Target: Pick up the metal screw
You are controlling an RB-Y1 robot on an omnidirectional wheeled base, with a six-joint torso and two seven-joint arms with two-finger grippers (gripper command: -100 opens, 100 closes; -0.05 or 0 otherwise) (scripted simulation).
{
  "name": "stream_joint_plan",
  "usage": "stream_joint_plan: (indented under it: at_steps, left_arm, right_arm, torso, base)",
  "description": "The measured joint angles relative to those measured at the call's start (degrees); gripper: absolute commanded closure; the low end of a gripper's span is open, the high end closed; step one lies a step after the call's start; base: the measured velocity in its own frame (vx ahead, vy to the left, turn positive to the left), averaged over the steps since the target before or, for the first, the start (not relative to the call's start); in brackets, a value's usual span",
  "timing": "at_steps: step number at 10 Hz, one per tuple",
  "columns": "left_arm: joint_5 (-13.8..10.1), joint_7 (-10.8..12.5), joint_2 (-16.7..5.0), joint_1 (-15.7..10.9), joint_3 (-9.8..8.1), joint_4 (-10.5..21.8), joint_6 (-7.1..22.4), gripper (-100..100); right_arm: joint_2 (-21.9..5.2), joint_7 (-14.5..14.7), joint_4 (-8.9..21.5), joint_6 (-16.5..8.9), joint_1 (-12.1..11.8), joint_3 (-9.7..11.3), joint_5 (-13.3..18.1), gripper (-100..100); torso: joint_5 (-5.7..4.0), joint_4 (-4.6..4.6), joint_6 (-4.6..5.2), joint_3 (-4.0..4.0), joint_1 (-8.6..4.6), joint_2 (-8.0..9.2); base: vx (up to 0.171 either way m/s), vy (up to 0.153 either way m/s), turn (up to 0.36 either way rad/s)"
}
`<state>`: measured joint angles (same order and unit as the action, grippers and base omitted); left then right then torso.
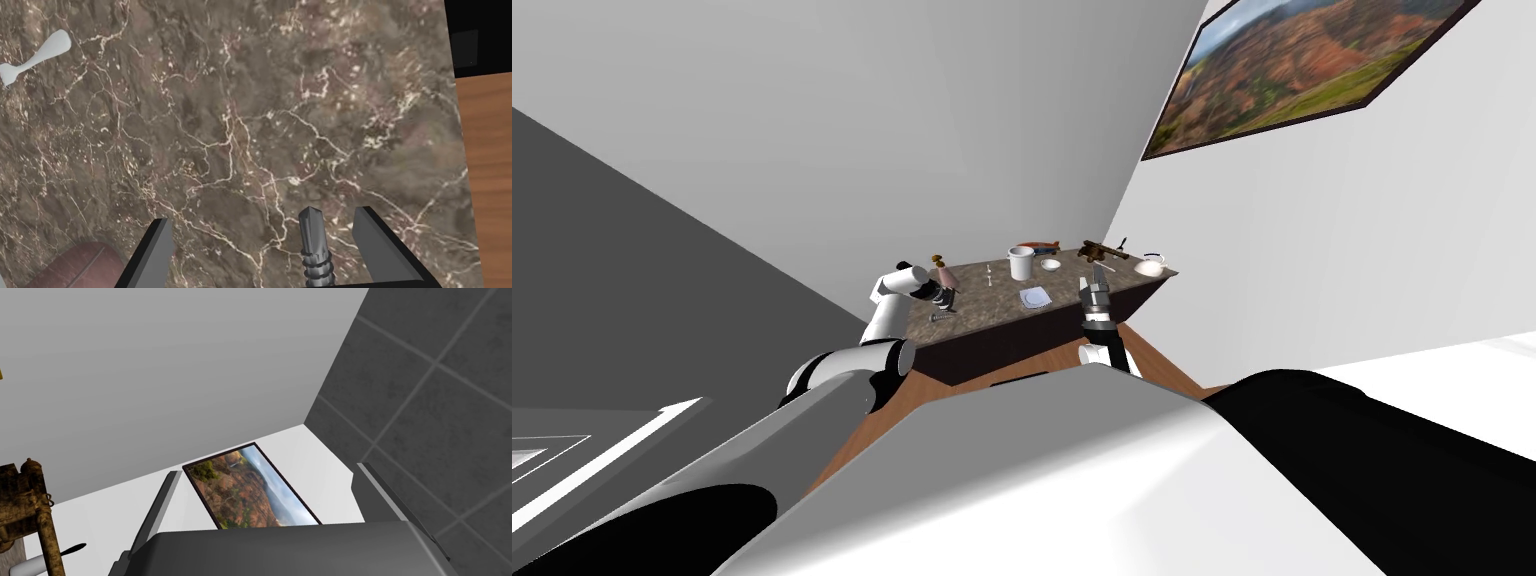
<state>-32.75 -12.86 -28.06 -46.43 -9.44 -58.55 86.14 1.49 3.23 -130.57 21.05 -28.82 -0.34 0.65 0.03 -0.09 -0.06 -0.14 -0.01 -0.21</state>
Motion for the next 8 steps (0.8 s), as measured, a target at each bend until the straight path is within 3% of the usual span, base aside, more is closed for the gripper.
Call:
stream_joint_plan:
  at_steps: [8]
  left_arm:
    - [5.26, 8.46, 1.59, 6.45, -1.79, -2.36, 4.49, -100]
  right_arm:
    - [0.00, 0.00, 0.00, 0.00, -0.01, 0.00, 0.00, 0]
  torso:
    - [0.03, -0.07, 0.00, -0.16, 0.12, -0.26]
  base:
    - [0.099, 0.014, 0.063]
